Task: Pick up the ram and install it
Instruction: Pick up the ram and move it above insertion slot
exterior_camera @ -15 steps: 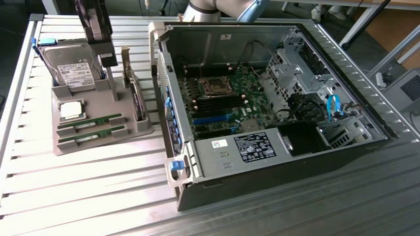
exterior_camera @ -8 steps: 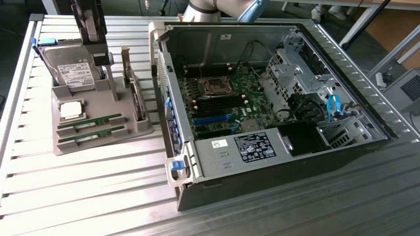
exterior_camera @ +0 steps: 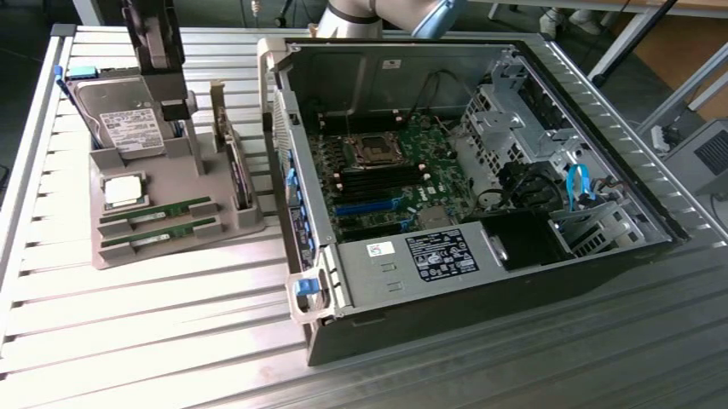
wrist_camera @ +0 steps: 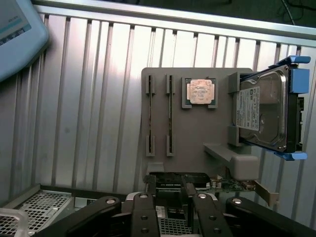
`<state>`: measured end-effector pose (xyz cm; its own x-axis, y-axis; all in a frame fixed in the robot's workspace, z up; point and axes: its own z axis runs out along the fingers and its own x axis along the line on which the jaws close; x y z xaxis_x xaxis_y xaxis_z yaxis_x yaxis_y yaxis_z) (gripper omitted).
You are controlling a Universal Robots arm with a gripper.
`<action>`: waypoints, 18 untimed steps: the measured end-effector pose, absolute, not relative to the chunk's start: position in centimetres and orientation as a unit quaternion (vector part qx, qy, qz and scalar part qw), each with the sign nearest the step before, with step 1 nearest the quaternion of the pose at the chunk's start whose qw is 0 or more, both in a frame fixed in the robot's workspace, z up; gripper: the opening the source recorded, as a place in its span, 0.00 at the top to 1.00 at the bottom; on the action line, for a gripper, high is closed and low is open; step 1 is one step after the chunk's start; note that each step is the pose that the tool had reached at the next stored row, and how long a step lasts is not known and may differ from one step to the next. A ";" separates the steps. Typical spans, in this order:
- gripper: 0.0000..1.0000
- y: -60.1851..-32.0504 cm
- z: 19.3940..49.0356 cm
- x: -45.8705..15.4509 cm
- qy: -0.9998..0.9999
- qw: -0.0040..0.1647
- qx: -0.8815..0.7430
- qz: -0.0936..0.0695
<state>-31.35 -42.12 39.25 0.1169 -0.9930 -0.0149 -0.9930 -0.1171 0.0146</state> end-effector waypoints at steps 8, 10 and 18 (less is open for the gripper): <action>0.67 -42.2 38.8 -31.4 -0.664 0.001 0.747 -0.010; 0.67 -42.2 38.5 -31.5 -0.664 0.001 0.747 -0.010; 0.67 -42.3 37.2 -31.7 -0.664 0.001 0.747 -0.010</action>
